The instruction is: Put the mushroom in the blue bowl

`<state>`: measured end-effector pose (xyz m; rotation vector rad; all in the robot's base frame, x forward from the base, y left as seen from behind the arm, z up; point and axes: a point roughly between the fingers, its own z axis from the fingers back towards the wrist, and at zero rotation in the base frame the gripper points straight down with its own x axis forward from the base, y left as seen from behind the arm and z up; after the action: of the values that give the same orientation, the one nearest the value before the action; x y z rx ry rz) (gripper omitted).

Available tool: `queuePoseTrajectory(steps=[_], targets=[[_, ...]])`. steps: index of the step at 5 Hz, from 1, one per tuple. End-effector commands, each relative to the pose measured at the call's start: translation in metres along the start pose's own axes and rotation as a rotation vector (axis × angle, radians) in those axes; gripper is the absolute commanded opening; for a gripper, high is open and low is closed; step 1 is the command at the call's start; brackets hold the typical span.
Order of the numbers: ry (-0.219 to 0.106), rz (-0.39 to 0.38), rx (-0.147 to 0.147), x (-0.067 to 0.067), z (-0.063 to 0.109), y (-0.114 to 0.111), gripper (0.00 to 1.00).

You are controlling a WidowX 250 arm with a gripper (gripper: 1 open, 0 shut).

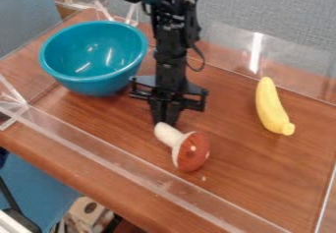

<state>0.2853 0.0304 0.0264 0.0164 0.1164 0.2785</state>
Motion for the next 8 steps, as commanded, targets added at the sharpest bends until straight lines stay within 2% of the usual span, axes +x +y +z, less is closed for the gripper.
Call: queuePoseTrajectory(steps=[1,2,3,4,5,7,8], targets=[[-0.059,-0.011,-0.037,0.011,0.036,0.008,0.0],[-0.078,-0.129,-0.06,0.004,0.066,0.001,0.0],[-0.088,-0.244,-0.062,-0.017,0.078,-0.017,0.0],[-0.072,-0.281,-0.046,-0.029,0.074,-0.034,1.0],[-0.054,-0.308,-0.031,-0.034,0.07,-0.049,1.0],[-0.032,-0.257,-0.017,-0.033,0.04,-0.042,1.0],[-0.023,-0.267,-0.007,-0.039,0.036,-0.039,1.0]])
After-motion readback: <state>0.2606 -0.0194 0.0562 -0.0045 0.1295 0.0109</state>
